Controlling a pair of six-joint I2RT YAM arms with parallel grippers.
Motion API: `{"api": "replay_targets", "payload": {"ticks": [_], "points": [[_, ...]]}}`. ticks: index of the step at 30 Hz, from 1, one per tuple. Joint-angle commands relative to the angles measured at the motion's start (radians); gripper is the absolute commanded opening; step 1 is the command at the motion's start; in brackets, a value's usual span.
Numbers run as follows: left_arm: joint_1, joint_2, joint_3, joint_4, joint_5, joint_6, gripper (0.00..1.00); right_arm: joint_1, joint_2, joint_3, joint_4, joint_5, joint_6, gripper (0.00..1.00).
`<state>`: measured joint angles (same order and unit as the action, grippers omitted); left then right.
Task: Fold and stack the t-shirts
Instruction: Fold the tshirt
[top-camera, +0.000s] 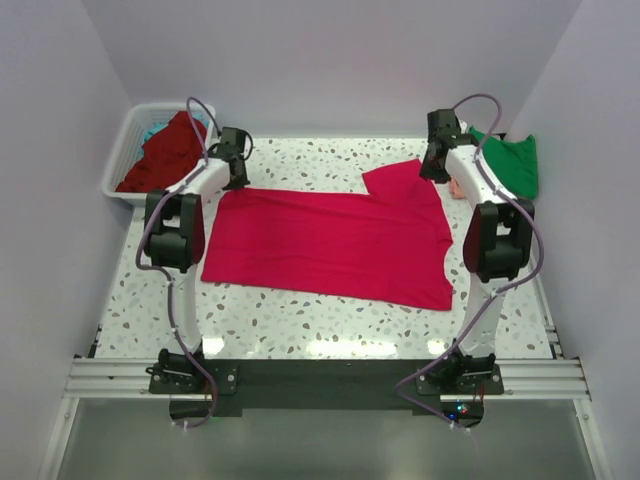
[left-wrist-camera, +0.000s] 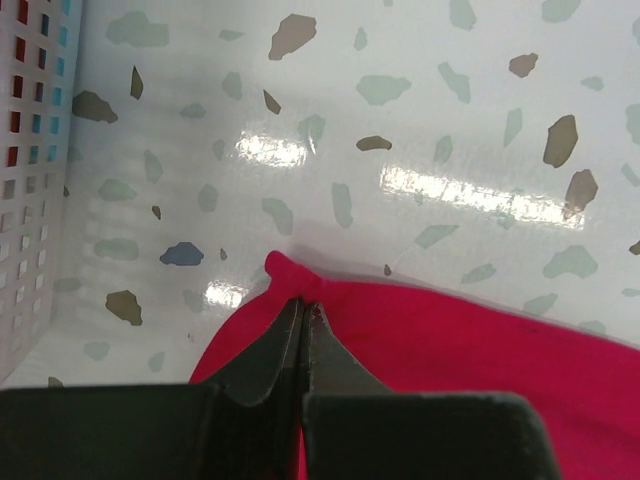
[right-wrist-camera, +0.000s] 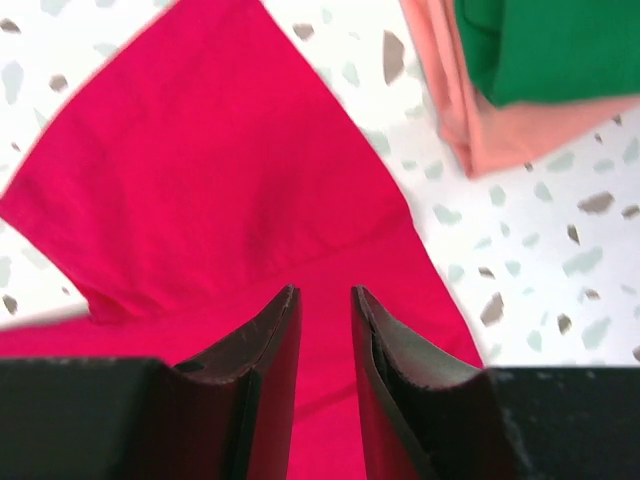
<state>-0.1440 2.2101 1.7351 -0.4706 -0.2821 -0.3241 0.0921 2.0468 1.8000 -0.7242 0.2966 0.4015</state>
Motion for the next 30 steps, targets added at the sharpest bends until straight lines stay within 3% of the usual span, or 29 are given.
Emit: {"api": "replay_targets", "payload": {"ticks": [1,21,30], "points": [[-0.017,-0.067,-0.016,0.056,-0.006,-0.033,0.00,-0.005,0.107,0.116,0.034,0.007,-0.018,0.32],[-0.029,-0.115,-0.055,0.076,0.055,-0.038,0.00,-0.005,0.426,0.407,0.312,0.052,-0.141,0.38],[-0.034,-0.107,-0.046,0.056,0.067,-0.035,0.00,-0.005,0.550,0.528,0.377,0.072,-0.170,0.48]]}}
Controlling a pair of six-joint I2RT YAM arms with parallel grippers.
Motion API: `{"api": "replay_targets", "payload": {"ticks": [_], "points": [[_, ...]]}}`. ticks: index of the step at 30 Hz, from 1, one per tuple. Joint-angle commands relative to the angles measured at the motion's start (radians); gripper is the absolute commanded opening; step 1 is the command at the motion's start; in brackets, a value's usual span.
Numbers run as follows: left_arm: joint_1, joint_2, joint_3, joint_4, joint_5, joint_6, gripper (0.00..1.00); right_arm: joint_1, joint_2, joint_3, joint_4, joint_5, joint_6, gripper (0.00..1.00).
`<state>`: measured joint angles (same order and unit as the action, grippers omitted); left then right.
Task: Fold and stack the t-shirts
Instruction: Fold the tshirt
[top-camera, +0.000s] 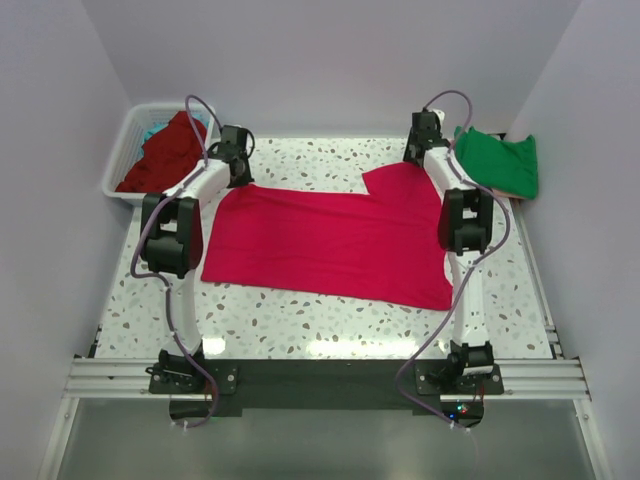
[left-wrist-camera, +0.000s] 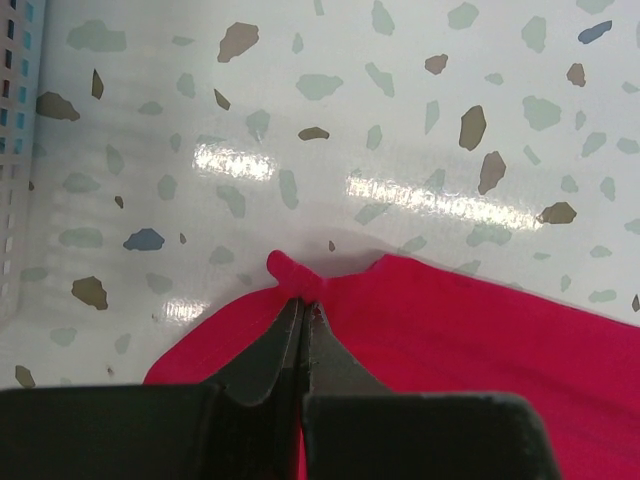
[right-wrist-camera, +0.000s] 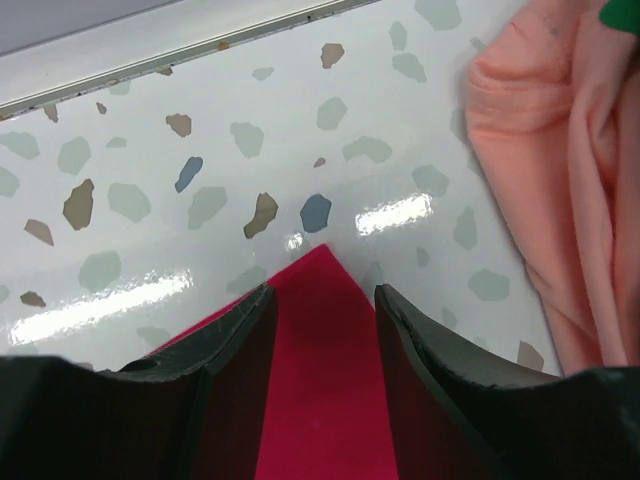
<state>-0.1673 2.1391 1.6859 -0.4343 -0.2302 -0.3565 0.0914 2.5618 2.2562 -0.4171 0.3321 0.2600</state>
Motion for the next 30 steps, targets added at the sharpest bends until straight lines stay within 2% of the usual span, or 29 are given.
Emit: {"api": "replay_targets", "payload": {"ticks": [1,6,8,9,10,13,16,25,30], "points": [[-0.011,-0.038,0.003,0.020,0.017,-0.002,0.00,-0.004,0.041,0.075,0.080,0.035,-0.031,0.50],[-0.014,-0.044,0.000,0.014,0.012,0.001,0.00,-0.009,0.090,0.134,0.070,0.033,-0.025,0.51],[-0.014,-0.042,0.000,0.014,0.009,0.002,0.00,-0.010,0.094,0.135,0.070,0.028,-0.024,0.49],[-0.014,-0.041,0.000,0.014,0.011,0.002,0.00,-0.010,0.095,0.132,0.070,0.028,-0.022,0.45],[-0.014,-0.041,0.001,0.014,0.009,0.002,0.00,-0.010,0.095,0.132,0.069,0.027,-0.022,0.29],[-0.014,-0.035,0.009,0.016,0.003,0.002,0.00,-0.010,0.090,0.129,0.054,0.024,-0.018,0.09],[-0.014,-0.030,0.018,0.014,-0.007,0.002,0.00,-0.010,0.068,0.108,0.052,0.022,-0.015,0.00],[-0.014,-0.053,0.014,0.025,-0.046,-0.027,0.00,-0.010,-0.017,0.036,0.070,0.025,-0.025,0.00],[-0.014,-0.082,0.009,0.043,-0.043,-0.036,0.00,-0.010,-0.136,-0.067,0.124,0.027,-0.028,0.00]]}}
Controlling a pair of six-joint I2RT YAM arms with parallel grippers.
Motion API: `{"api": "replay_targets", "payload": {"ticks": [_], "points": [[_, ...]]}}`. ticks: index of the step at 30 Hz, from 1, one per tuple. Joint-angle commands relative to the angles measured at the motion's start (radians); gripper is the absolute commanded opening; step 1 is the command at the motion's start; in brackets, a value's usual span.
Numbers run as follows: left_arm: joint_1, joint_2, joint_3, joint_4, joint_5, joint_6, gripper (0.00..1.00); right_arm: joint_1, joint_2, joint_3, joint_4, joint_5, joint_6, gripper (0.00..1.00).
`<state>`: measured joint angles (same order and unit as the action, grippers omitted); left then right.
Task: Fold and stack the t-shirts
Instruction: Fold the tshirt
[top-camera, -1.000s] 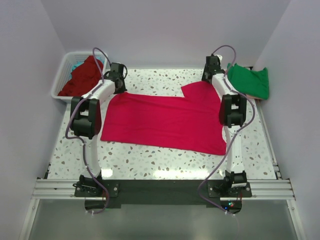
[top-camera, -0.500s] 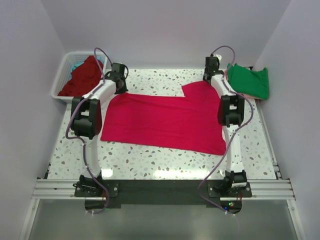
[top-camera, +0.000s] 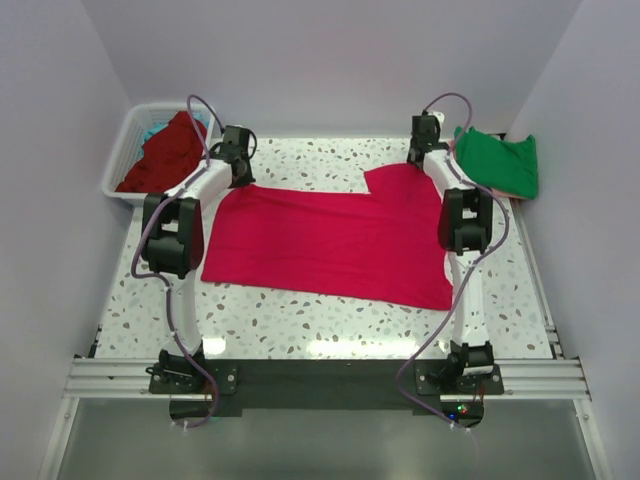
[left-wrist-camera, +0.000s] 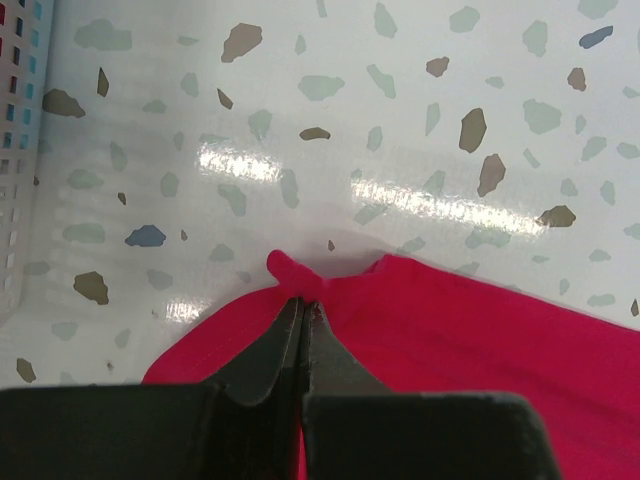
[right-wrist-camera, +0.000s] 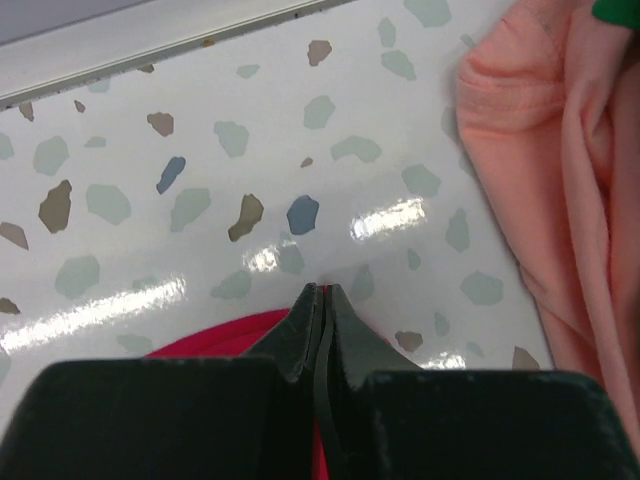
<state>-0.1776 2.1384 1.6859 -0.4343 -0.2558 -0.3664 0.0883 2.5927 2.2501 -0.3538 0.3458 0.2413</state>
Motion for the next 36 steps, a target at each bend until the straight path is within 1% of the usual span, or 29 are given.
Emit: {"api": "replay_targets", "payload": {"ticks": [1,7,13,16,17,19,22,31,36], "points": [[-0.005,-0.086,0.009,0.046,-0.019,-0.031,0.00,-0.005,-0.184,-0.076,0.067,0.013,-0.008,0.00],[-0.003,-0.115,-0.009,0.072,-0.034,-0.039,0.00,-0.007,-0.319,-0.165,0.079,0.012,0.003,0.00],[-0.003,-0.129,-0.031,0.077,-0.056,-0.054,0.00,-0.007,-0.446,-0.242,0.046,0.005,0.009,0.00],[-0.003,-0.153,-0.061,0.080,-0.071,-0.066,0.00,-0.007,-0.509,-0.323,0.053,0.001,0.019,0.00],[-0.003,-0.161,-0.071,0.086,-0.071,-0.066,0.00,-0.007,-0.558,-0.374,0.058,-0.008,0.021,0.00],[-0.005,-0.181,-0.095,0.088,-0.086,-0.077,0.00,-0.007,-0.598,-0.440,0.062,-0.017,0.030,0.00],[-0.003,-0.198,-0.117,0.080,-0.106,-0.088,0.00,-0.007,-0.670,-0.512,0.065,-0.033,0.039,0.00],[-0.003,-0.271,-0.195,0.080,-0.158,-0.117,0.00,-0.007,-0.855,-0.684,0.059,-0.057,0.053,0.00],[-0.003,-0.287,-0.227,0.062,-0.165,-0.123,0.00,-0.007,-0.944,-0.759,0.047,-0.065,0.064,0.00]]}}
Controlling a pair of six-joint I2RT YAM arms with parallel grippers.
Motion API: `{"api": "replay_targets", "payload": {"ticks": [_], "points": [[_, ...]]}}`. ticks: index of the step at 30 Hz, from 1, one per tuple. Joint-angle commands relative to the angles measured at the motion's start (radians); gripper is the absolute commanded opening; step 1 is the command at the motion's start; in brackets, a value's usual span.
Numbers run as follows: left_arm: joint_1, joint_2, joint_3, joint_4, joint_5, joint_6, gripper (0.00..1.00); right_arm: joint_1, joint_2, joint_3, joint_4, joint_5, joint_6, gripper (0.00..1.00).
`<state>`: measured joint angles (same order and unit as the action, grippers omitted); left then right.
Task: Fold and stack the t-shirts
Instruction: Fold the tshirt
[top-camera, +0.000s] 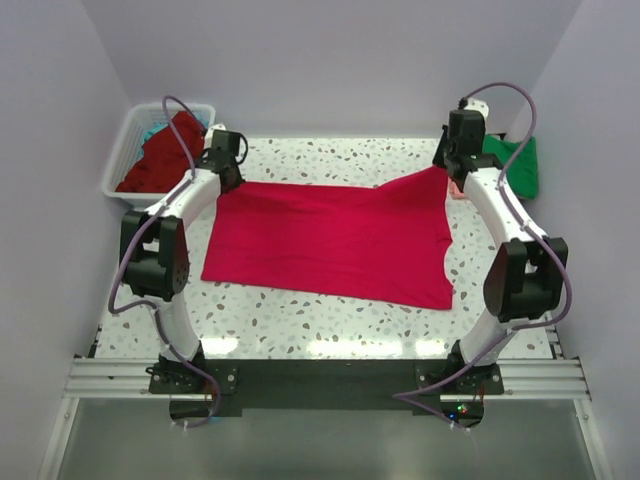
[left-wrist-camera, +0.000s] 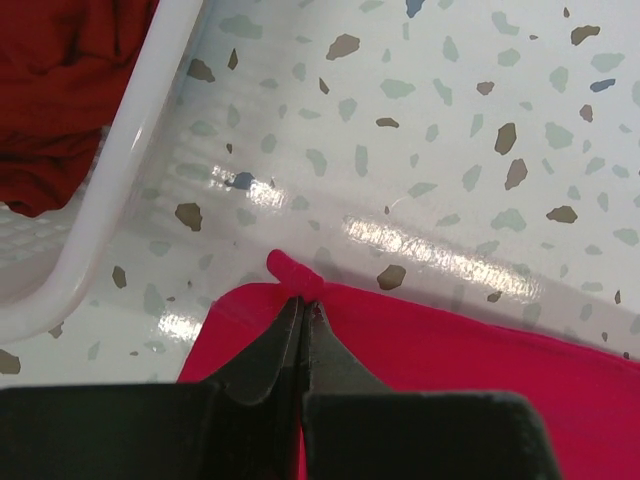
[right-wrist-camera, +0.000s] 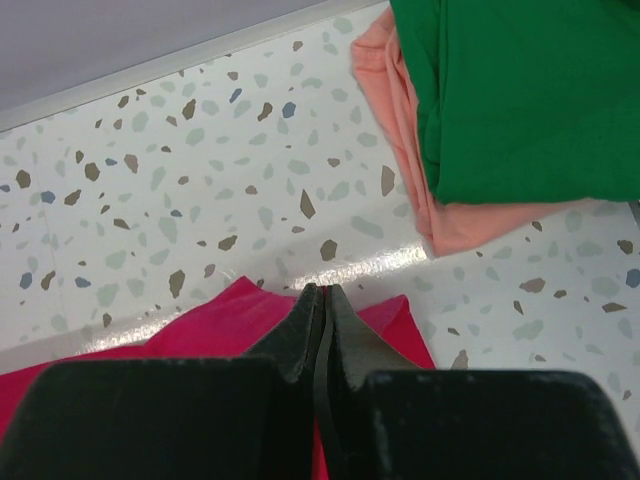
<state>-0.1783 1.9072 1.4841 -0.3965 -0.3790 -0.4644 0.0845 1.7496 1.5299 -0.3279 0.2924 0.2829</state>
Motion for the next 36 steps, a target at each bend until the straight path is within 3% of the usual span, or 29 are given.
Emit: {"api": "replay_targets", "payload": {"ticks": [1,18,36], "points": [[-0.003,-0.059,-0.030,0.015,-0.043,-0.026,0.00,-0.003,-0.129,-0.063,0.015,-0.016,0.025,0.00],[-0.003,-0.080,-0.105,-0.051,-0.074,-0.095,0.00,-0.003,-0.410,-0.327,-0.108,0.013,0.073,0.00],[-0.003,-0.063,-0.173,-0.154,-0.066,-0.154,0.00,-0.003,-0.536,-0.497,-0.249,-0.009,0.113,0.00]]}}
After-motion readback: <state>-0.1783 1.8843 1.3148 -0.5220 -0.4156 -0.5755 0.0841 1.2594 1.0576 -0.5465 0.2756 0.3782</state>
